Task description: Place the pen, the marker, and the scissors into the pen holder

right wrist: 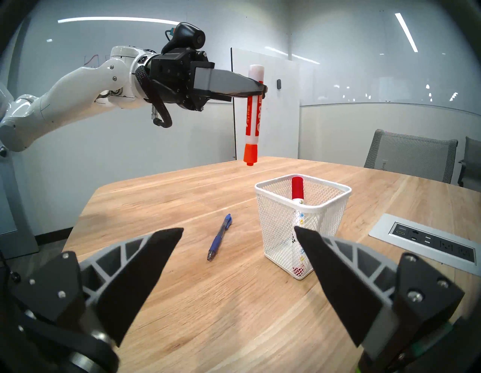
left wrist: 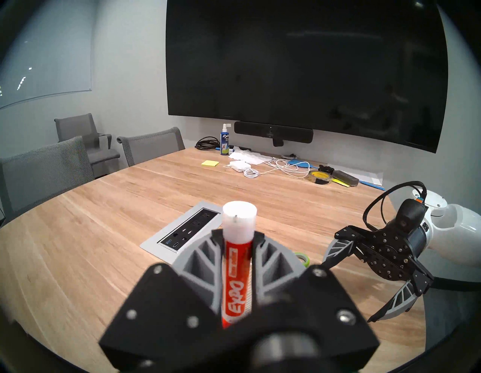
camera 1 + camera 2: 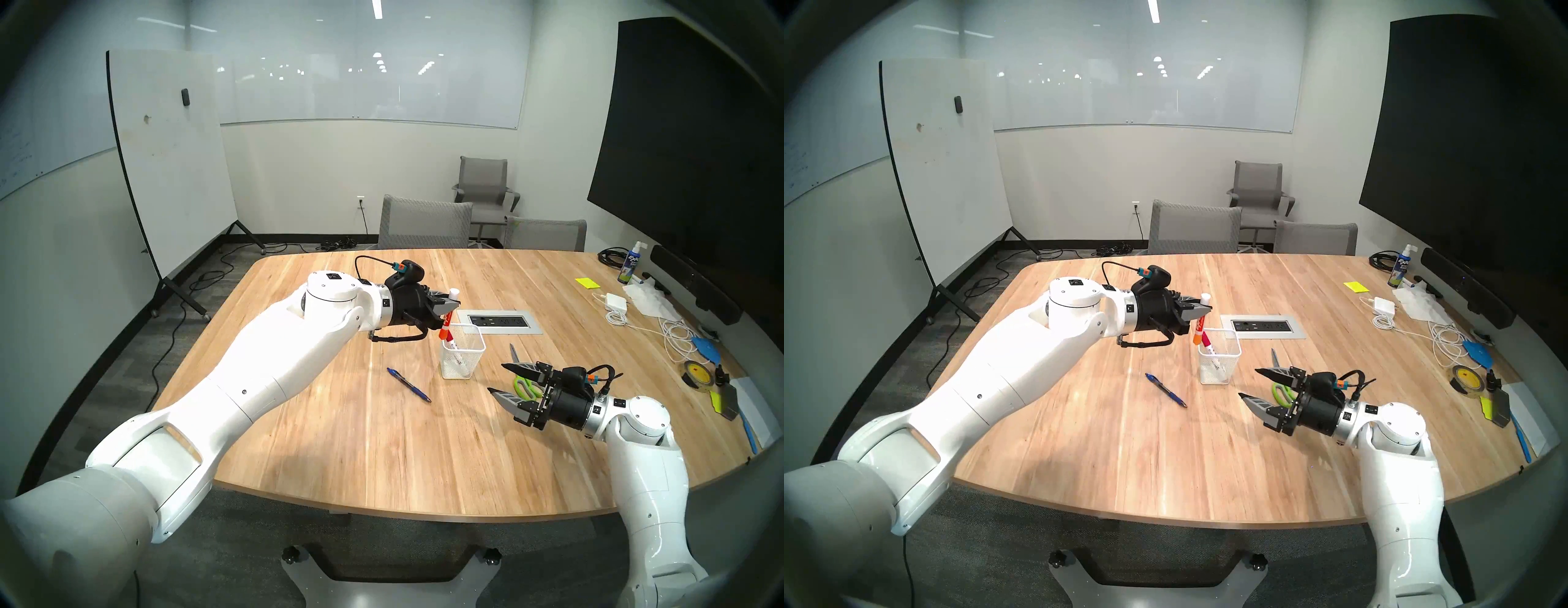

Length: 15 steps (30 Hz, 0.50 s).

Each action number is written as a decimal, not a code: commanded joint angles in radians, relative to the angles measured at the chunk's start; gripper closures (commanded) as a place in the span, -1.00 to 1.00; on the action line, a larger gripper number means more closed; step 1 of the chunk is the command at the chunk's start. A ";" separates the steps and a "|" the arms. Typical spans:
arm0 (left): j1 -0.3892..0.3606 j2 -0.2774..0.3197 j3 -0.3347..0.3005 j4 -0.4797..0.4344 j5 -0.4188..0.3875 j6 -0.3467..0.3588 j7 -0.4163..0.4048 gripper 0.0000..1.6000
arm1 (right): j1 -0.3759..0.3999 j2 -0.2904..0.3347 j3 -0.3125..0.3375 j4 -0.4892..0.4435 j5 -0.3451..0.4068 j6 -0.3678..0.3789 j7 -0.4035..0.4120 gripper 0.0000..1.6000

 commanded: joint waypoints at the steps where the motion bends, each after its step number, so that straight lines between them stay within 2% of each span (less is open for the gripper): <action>1: -0.069 -0.062 0.003 0.044 0.001 -0.038 -0.032 1.00 | 0.012 0.001 0.001 -0.017 0.004 -0.004 0.004 -1.00; 15: -0.120 -0.135 0.005 0.203 -0.002 -0.105 -0.100 1.00 | 0.015 -0.006 0.009 -0.016 -0.005 -0.005 0.012 -1.00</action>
